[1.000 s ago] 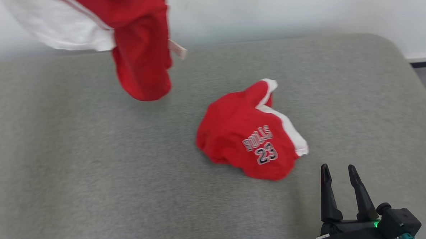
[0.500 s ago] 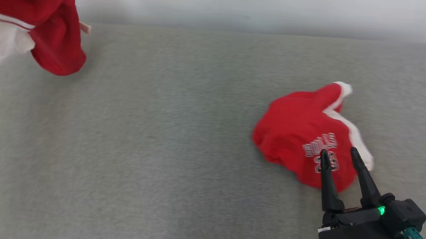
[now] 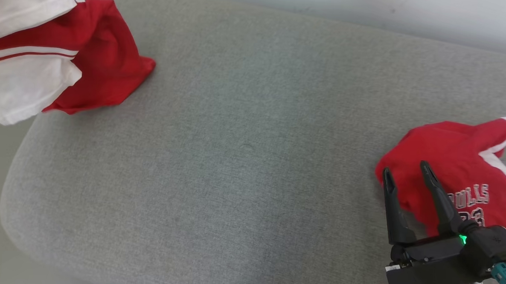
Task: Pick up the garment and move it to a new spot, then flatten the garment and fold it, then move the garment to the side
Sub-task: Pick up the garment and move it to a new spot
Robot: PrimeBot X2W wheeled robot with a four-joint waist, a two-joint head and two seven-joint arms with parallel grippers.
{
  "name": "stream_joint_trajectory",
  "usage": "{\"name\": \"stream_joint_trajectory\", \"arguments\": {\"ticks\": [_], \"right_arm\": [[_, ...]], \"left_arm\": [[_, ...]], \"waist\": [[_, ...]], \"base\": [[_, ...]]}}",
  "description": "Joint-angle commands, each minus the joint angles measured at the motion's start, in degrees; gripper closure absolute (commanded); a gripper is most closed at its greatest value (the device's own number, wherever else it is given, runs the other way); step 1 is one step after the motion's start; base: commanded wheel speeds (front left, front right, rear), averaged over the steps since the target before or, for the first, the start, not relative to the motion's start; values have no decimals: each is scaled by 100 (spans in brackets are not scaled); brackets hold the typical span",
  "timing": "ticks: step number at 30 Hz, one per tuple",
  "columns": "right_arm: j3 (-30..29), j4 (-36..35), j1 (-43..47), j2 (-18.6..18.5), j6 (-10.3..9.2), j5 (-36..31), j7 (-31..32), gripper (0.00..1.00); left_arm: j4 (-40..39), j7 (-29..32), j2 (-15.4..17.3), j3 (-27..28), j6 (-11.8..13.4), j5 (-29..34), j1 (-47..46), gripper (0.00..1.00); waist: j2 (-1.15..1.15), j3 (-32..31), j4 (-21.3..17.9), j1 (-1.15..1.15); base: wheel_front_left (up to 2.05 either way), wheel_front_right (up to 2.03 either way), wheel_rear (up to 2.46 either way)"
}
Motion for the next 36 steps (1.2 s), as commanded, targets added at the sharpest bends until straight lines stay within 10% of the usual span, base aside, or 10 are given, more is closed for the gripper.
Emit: {"name": "stream_joint_trajectory", "arguments": {"ticks": [1, 30, 31, 32, 36], "right_arm": [[-1, -26, 30, -41, -13, -23, 4, 0], [174, -1123, -46, -269, -13, -216, 605, 0], [177, -1110, -48, -260, -13, -216, 604, 0], [184, -1093, -45, -249, -13, -213, 600, 0], [218, -1021, -9, -204, -13, -185, 565, 0]], "left_arm": [[-51, -26, -80, 28, 7, 13, 79, 100], [1846, -19, -1298, 822, 12, 851, 2002, 100], [1884, -19, -1310, 833, 11, 836, 1997, 61], [1892, -19, -1316, 825, 11, 852, 1984, 0], [1687, -19, -1170, 989, 10, 1122, 1909, 0]], "waist": [[0, 198, 186, 0], [0, 1144, -1024, 0], [0, 1126, -1015, 0], [0, 1098, -1003, 0], [0, 952, -957, 0]], "base": [[0, 0, 0], [0, 0, 0], [0, 0, 0], [0, 0, 0], [0, 0, 0]]}}
